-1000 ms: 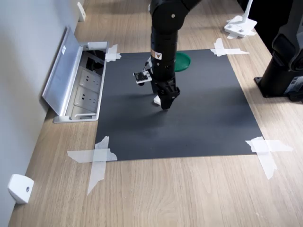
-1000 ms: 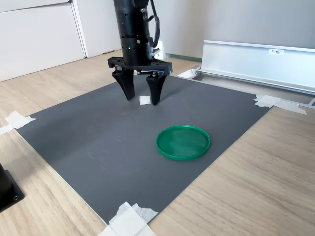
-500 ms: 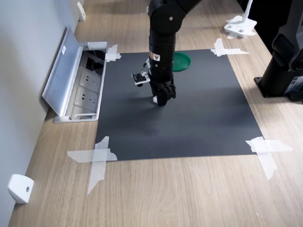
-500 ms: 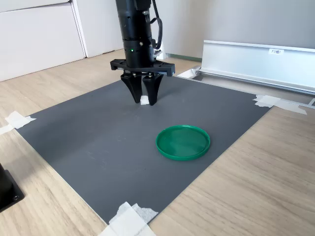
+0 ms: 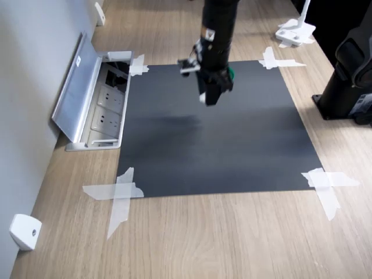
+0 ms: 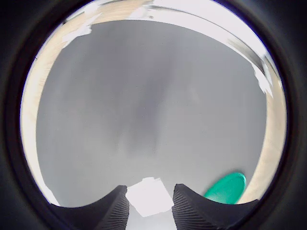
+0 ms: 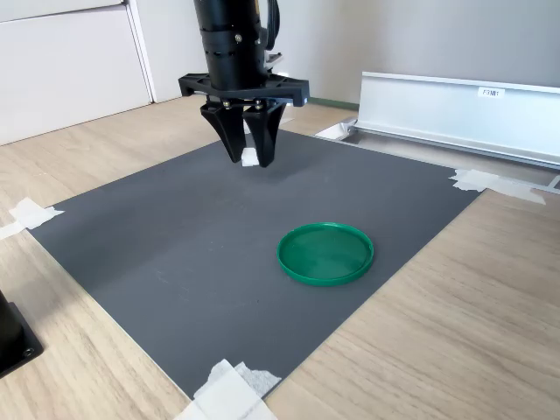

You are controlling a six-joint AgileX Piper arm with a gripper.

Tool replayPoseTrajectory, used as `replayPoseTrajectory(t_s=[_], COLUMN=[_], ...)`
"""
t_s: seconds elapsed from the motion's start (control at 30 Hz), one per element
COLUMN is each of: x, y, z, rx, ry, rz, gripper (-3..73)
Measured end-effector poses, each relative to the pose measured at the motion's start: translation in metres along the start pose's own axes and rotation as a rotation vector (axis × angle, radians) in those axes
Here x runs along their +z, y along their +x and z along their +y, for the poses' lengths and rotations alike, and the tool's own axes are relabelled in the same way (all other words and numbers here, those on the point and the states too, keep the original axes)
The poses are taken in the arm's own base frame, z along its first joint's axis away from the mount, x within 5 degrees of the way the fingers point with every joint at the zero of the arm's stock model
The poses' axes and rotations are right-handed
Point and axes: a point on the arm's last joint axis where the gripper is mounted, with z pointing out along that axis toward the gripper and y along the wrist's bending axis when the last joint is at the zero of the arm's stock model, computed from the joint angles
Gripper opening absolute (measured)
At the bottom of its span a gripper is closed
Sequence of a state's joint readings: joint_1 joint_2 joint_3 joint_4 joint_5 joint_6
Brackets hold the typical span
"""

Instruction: Grasp a white terminal and put it on the green lid.

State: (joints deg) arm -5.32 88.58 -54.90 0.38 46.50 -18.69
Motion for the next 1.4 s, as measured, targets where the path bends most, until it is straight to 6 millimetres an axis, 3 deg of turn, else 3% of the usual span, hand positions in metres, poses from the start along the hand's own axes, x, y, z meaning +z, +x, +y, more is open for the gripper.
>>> replayPoseTrajectory(t_s=[0.27, 0.43, 0.7, 1.13, 1.2, 1.4], x=[-0.002, 0.006, 0.031, 0.033, 0.033, 0.033], y=[0.035, 0.048, 0.049, 0.050, 0.051, 0.052], z=[-0.059, -0.082, -0.091, -0.091, -0.090, -0.093], rx=[0.065, 0.088, 0.097, 0.009, -0.002, 0.026], ry=[0.081, 0.100, 0.084, 0.072, 0.065, 0.092], rz=[0.040, 0.067, 0.097, 0.112, 0.124, 0.139], gripper=[35.3, 35.3, 35.3, 35.9, 39.6, 61.0])
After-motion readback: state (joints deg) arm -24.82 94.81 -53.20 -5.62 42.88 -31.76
